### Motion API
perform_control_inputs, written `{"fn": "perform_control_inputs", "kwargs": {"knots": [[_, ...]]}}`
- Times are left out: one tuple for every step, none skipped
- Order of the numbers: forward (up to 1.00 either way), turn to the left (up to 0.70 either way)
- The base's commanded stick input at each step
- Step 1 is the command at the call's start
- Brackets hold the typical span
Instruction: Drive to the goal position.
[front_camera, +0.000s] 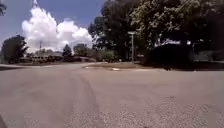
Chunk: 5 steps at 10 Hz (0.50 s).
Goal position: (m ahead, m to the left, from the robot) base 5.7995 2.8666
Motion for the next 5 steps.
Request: {"fn": "perform_control_inputs", "kwargs": {"knots": [[0.7, 0.0], [0.7, 0.0], [0.7, 0.0], [0.7, 0.0], [0.68, 0.0]]}}
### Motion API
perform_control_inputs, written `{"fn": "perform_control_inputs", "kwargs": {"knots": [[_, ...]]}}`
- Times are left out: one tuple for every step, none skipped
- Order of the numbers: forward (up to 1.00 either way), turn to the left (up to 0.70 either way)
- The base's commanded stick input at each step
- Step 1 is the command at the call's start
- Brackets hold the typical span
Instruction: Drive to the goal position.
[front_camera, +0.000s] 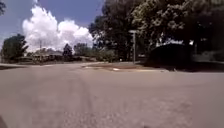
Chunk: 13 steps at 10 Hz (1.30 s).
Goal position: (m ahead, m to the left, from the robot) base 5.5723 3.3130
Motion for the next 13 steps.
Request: {"fn": "perform_control_inputs", "kwargs": {"knots": [[0.1, 0.0], [0.0, 0.0], [0.0, 0.0], [0.0, 0.0], [0.0, 0.0], [0.0, 0.0], [0.0, 0.0], [0.0, 0.0], [0.0, 0.0], [0.0, 0.0], [0.1, 0.0], [0.32, 0.0], [0.5, 0.0]]}}
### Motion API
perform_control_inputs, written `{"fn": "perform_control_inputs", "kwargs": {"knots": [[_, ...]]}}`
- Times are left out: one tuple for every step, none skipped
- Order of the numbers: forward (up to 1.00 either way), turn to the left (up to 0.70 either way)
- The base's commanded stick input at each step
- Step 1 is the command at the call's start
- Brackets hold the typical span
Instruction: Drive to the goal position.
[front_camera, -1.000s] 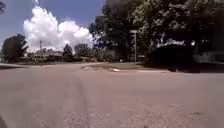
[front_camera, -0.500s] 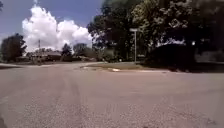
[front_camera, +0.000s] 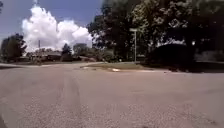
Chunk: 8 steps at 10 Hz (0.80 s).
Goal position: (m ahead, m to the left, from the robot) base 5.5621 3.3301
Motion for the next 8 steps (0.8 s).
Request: {"fn": "perform_control_inputs", "kwargs": {"knots": [[0.69, 0.0], [0.7, 0.0], [0.7, 0.0], [0.7, 0.0], [0.7, 0.0], [0.7, 0.0], [0.7, 0.0], [0.7, 0.0]]}}
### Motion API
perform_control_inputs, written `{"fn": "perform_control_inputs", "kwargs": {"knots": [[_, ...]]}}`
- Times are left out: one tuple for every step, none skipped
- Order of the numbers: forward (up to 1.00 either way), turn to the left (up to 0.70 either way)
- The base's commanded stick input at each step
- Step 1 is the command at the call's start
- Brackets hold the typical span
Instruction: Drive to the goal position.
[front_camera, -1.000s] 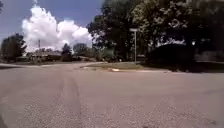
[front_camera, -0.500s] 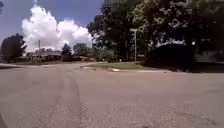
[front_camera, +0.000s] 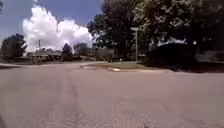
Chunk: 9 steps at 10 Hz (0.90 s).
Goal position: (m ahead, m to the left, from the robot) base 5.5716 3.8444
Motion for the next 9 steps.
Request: {"fn": "perform_control_inputs", "kwargs": {"knots": [[0.7, 0.0], [0.7, 0.0], [0.7, 0.0], [0.7, 0.0], [0.7, 0.0], [0.59, 0.0], [0.5, 0.0], [0.5, 0.0], [0.5, 0.0]]}}
